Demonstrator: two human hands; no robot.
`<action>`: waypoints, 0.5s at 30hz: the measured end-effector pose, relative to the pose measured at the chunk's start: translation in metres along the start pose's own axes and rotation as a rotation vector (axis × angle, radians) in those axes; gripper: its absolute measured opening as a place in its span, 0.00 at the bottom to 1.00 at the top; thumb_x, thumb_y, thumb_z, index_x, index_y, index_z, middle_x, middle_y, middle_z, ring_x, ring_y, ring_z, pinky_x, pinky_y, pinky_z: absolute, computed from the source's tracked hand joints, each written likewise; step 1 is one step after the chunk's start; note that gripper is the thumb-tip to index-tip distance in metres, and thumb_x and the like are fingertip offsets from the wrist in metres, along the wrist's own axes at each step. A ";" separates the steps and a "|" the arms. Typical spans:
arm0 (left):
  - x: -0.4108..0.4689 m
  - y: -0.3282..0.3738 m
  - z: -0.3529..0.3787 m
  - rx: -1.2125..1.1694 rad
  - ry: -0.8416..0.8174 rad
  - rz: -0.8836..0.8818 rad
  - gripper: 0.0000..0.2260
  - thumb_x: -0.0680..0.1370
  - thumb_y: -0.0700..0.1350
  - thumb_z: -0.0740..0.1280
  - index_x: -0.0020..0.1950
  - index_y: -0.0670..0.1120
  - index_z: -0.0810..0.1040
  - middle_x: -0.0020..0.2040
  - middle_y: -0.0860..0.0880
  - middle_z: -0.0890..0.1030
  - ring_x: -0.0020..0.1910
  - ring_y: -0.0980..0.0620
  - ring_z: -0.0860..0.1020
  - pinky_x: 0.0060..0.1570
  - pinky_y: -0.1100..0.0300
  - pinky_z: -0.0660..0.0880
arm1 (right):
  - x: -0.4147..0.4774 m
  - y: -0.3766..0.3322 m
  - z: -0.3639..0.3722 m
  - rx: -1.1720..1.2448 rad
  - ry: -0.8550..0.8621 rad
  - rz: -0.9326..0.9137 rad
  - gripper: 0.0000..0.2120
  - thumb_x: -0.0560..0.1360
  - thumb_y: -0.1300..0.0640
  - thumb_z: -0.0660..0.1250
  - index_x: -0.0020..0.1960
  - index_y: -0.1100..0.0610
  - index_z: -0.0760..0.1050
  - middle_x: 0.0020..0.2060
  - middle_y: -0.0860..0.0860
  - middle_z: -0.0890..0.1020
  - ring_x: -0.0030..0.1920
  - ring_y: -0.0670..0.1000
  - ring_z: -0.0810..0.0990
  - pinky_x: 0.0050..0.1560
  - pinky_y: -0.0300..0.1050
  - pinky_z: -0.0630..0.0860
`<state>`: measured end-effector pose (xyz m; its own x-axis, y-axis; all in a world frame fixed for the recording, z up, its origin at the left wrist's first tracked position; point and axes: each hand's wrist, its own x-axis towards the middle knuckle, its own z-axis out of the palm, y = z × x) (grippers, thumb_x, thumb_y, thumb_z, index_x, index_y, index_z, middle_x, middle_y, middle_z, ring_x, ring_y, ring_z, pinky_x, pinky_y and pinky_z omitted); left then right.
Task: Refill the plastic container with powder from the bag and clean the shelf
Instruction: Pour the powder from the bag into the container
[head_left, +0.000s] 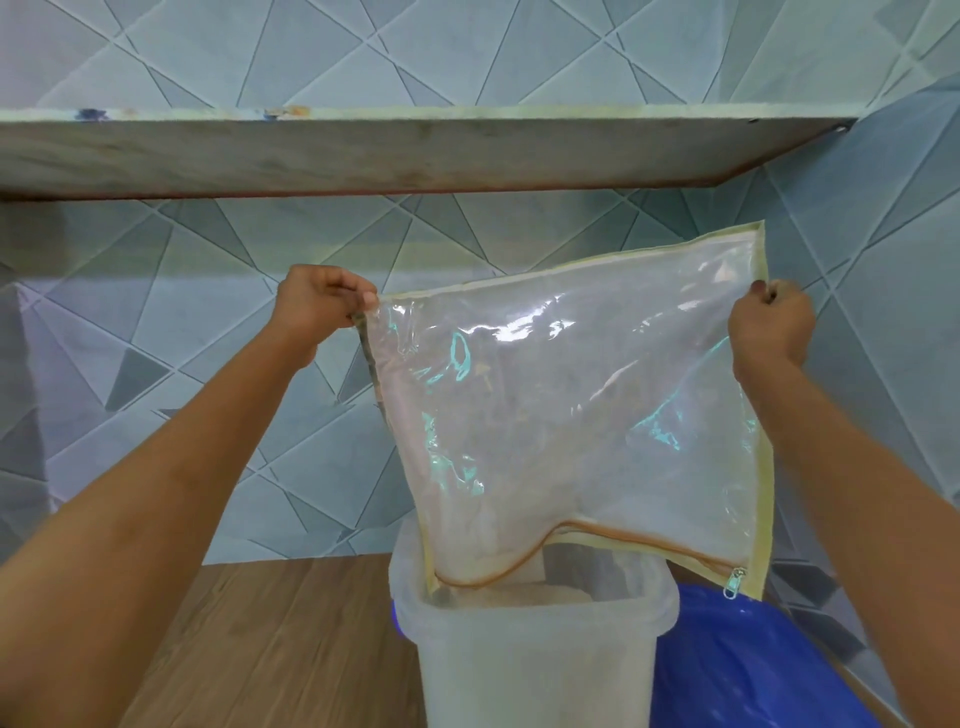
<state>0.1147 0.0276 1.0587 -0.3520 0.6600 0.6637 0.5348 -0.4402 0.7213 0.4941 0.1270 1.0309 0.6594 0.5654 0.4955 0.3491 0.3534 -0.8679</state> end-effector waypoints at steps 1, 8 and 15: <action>0.000 0.002 0.000 0.001 -0.007 0.006 0.07 0.72 0.35 0.70 0.38 0.46 0.79 0.37 0.49 0.80 0.36 0.54 0.78 0.30 0.74 0.76 | -0.002 -0.003 -0.003 -0.001 0.008 0.007 0.08 0.80 0.54 0.54 0.47 0.56 0.68 0.54 0.61 0.78 0.55 0.61 0.77 0.54 0.53 0.72; -0.004 0.004 0.004 -0.006 -0.070 -0.010 0.08 0.72 0.34 0.70 0.36 0.46 0.79 0.36 0.48 0.79 0.38 0.52 0.77 0.36 0.67 0.74 | -0.032 -0.028 -0.001 -0.208 0.067 -0.402 0.30 0.77 0.53 0.59 0.75 0.61 0.54 0.74 0.59 0.60 0.75 0.58 0.56 0.74 0.52 0.51; 0.000 0.005 0.004 -0.044 -0.130 -0.003 0.09 0.71 0.34 0.70 0.35 0.46 0.80 0.37 0.46 0.80 0.43 0.47 0.78 0.45 0.59 0.78 | -0.083 -0.074 0.041 -0.418 -0.507 -0.915 0.23 0.80 0.49 0.56 0.71 0.60 0.65 0.70 0.60 0.69 0.72 0.58 0.64 0.73 0.50 0.54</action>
<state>0.1206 0.0281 1.0614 -0.2497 0.7333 0.6324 0.4986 -0.4625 0.7331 0.3861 0.0842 1.0551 -0.2731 0.4928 0.8262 0.8210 0.5671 -0.0668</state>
